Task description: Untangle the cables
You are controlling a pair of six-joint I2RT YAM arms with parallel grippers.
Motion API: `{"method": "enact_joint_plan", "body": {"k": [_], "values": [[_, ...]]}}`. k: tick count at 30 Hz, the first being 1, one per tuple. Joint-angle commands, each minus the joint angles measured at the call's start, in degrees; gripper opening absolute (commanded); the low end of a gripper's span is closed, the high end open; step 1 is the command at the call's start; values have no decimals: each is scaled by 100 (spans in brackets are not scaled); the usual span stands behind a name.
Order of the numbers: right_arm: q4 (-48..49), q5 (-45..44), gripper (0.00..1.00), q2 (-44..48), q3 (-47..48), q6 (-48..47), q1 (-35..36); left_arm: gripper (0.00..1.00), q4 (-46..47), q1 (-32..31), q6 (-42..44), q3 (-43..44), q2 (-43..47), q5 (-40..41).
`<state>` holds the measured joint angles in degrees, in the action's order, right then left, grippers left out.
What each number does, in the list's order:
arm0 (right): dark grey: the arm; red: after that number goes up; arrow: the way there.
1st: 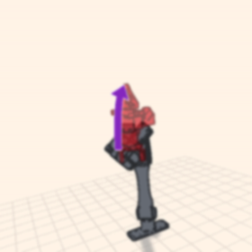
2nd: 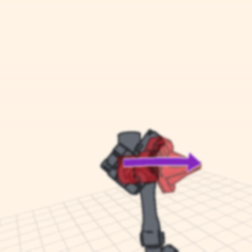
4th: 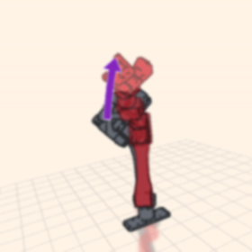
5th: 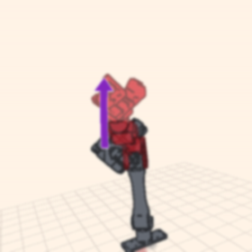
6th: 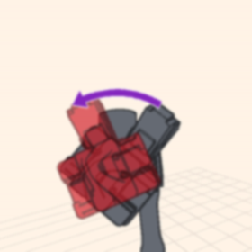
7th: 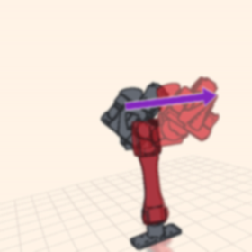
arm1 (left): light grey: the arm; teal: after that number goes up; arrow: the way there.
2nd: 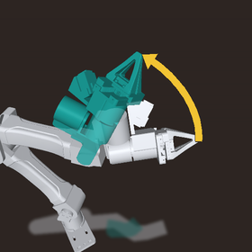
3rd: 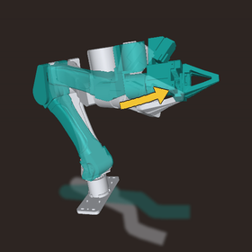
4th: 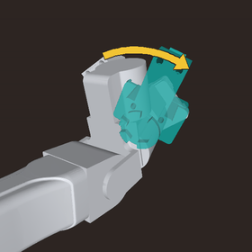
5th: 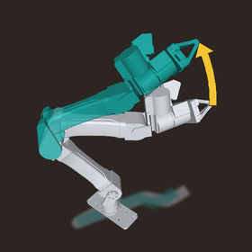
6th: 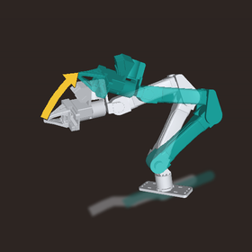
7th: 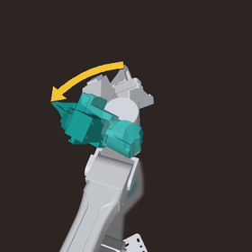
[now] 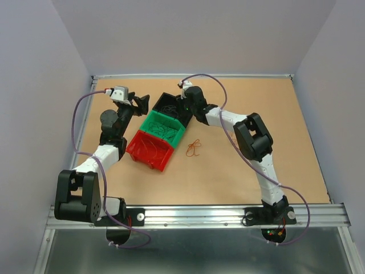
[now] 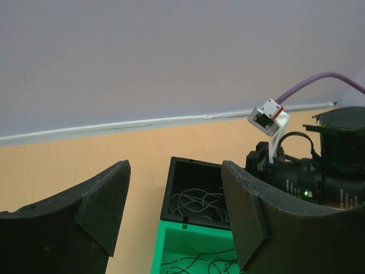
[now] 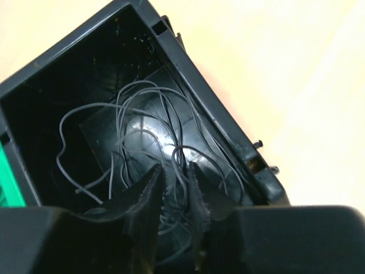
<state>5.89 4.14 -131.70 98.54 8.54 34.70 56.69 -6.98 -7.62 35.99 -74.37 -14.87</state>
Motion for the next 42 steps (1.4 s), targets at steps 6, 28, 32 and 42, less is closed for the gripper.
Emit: {"method": "enact_joint_plan", "body": {"k": [6,28,32,42], "values": [[-27,8,61,1839,-536,-63,2,88,-105,22,550,110,449,-657],[-1133,-4017,100,5727,-6347,2617,-59,99,-1520,-1560,2255,550,449,151],[-1151,-4298,100,5112,-6146,2706,-60,99,-1564,-1578,2317,550,458,81],[-1204,-4299,74,3424,-5126,2627,-587,99,-1555,-1613,2396,541,423,72]]}}
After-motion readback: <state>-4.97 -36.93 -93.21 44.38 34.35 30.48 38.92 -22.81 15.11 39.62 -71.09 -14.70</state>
